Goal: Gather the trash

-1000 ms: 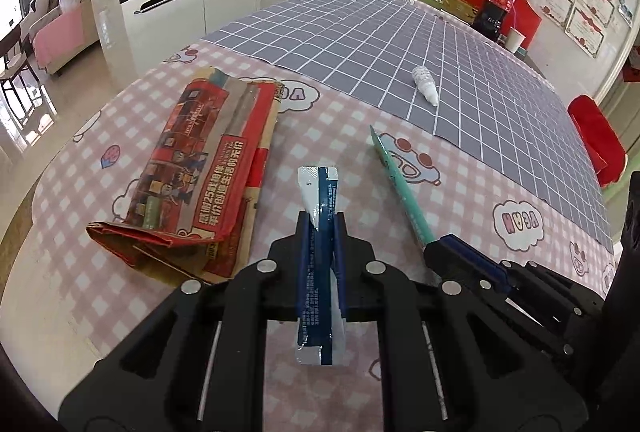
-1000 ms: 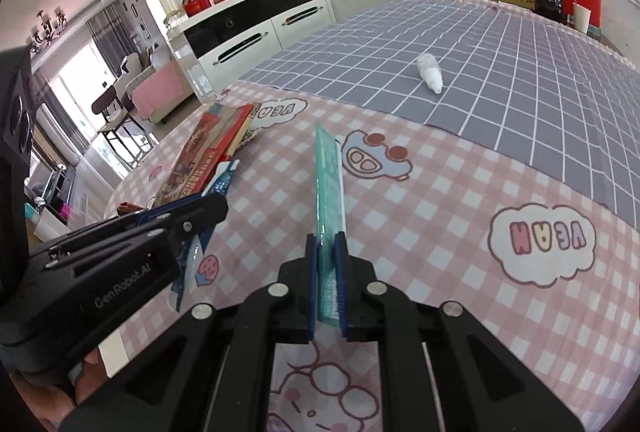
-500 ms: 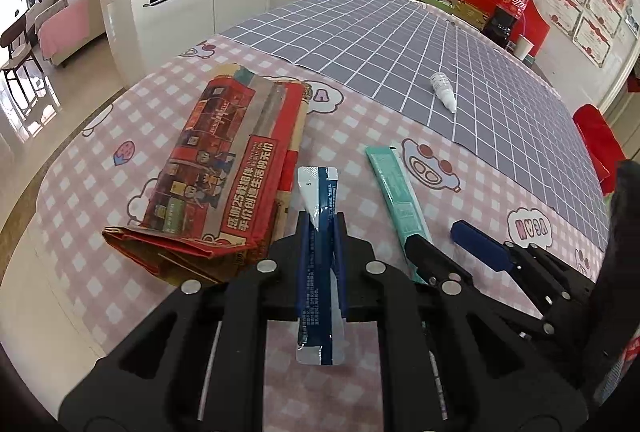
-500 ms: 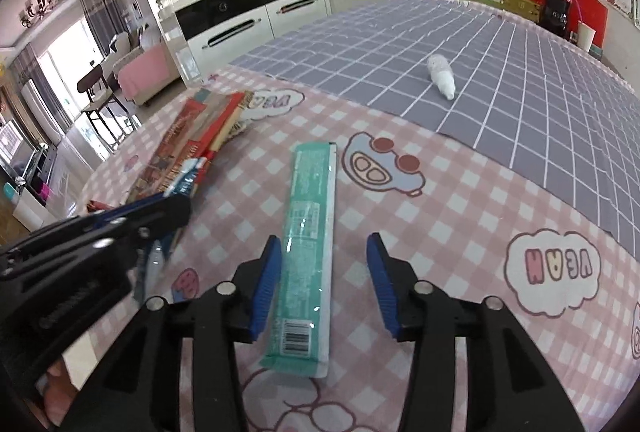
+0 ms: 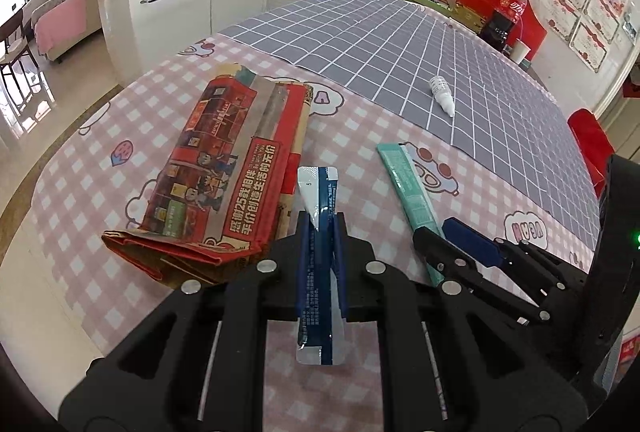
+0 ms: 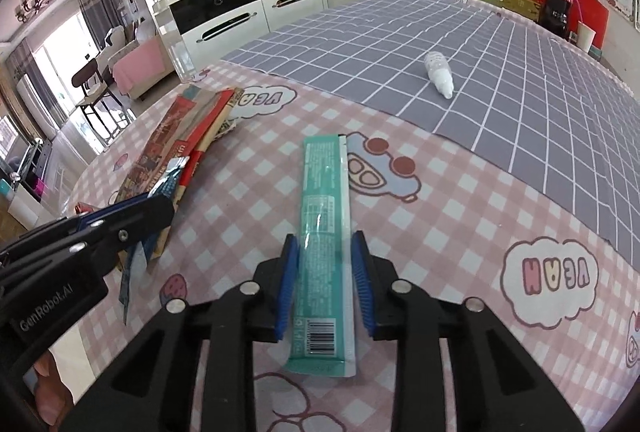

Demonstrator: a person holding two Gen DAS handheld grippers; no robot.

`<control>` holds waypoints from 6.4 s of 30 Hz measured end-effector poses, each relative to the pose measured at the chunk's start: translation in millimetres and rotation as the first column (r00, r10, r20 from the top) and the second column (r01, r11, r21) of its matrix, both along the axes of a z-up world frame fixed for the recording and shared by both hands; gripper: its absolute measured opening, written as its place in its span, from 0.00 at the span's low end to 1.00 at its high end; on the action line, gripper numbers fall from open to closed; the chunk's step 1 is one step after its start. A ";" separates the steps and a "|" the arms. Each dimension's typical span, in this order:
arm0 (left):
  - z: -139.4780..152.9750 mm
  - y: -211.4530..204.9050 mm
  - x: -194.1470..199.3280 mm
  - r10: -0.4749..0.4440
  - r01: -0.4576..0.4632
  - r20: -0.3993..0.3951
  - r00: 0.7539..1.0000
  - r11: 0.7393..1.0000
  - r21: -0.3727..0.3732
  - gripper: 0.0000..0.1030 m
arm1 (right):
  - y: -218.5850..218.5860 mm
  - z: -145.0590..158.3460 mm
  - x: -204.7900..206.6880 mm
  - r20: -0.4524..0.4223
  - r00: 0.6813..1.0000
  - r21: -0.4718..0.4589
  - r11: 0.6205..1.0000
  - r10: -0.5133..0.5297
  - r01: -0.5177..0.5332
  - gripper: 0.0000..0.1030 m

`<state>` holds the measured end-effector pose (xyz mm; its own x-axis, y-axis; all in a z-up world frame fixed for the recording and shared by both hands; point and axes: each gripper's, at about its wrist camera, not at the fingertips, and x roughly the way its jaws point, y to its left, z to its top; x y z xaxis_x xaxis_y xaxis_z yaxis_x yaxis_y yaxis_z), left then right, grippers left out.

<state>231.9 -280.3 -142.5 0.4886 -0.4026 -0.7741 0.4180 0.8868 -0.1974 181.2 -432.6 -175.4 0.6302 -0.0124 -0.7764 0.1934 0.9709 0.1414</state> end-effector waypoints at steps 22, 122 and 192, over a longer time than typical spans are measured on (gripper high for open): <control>33.0 64.8 1.9 0.060 -0.055 0.050 0.997 0.993 -0.104 0.11 | 59.3 53.6 -11.3 0.156 0.986 0.051 0.996 0.065 -0.074 0.26; -25.6 455.0 86.4 0.680 -0.680 0.067 0.730 0.732 -0.025 0.75 | 418.7 19.8 155.7 0.189 0.877 0.029 0.890 0.442 -0.455 0.65; 2.3 -9.9 97.0 0.052 -0.052 -0.001 0.999 0.990 0.128 0.78 | -80.8 1.5 115.5 0.018 0.999 0.014 0.999 -0.036 0.035 0.18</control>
